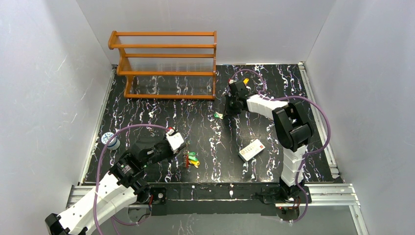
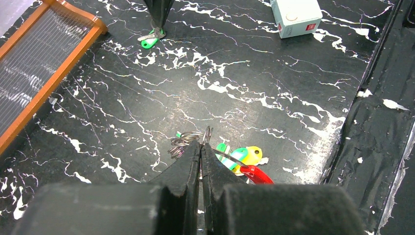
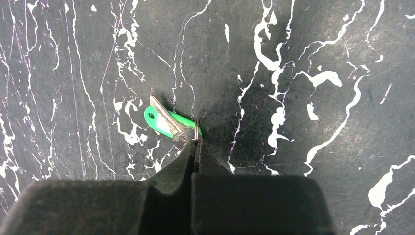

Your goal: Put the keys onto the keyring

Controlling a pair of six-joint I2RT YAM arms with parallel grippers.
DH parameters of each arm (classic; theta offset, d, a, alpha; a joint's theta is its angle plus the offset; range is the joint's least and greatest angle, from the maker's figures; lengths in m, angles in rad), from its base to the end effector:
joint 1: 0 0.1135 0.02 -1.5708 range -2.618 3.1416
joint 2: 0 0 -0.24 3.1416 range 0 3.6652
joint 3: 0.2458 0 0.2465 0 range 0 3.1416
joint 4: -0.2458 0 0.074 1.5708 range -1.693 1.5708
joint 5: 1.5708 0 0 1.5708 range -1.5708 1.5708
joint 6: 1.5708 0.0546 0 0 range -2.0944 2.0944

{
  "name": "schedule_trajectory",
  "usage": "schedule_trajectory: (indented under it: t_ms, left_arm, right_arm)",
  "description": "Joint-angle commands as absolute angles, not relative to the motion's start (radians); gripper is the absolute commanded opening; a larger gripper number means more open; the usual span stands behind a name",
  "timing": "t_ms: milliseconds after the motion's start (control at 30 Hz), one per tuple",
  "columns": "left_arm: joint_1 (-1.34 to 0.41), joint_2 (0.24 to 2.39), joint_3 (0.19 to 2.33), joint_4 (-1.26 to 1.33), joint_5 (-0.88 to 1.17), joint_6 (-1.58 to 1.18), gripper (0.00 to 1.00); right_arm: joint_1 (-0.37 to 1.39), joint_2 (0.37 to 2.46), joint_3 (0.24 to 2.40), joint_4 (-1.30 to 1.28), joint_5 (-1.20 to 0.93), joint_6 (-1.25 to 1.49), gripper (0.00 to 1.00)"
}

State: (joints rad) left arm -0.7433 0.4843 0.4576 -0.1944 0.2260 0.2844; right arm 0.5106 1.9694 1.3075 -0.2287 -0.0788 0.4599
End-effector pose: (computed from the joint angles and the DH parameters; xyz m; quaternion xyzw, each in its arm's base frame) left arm 0.1186 -0.1256 0.2509 0.4427 0.6410 -0.2269 0.5845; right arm 0.3638 0.2087 0.1352 -0.0370 0.9414 0.1883 0.2775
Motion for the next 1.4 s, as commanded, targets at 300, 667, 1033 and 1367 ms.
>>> schedule_trajectory:
  t_ms: [300,667,1033,1367]
  left_arm:
    - [-0.749,0.474,0.486,-0.176,0.245,0.295,0.0]
    - [-0.748,0.475,0.486,-0.175,0.245,0.293,0.0]
    - [-0.748,0.488,0.489,-0.177,0.244,0.285,0.0]
    - [-0.748,0.508,0.499,-0.178,0.243,0.264,0.0]
  right_arm:
    - [0.506,1.755,1.29,-0.222,-0.139,0.355,0.01]
    - [0.506,1.515,1.217,-0.225,-0.074,0.316,0.01]
    - [0.506,1.182,0.94,-0.023,0.015,0.233,0.01]
    - [0.506,1.085,0.853,-0.073,-0.328,0.168,0.01]
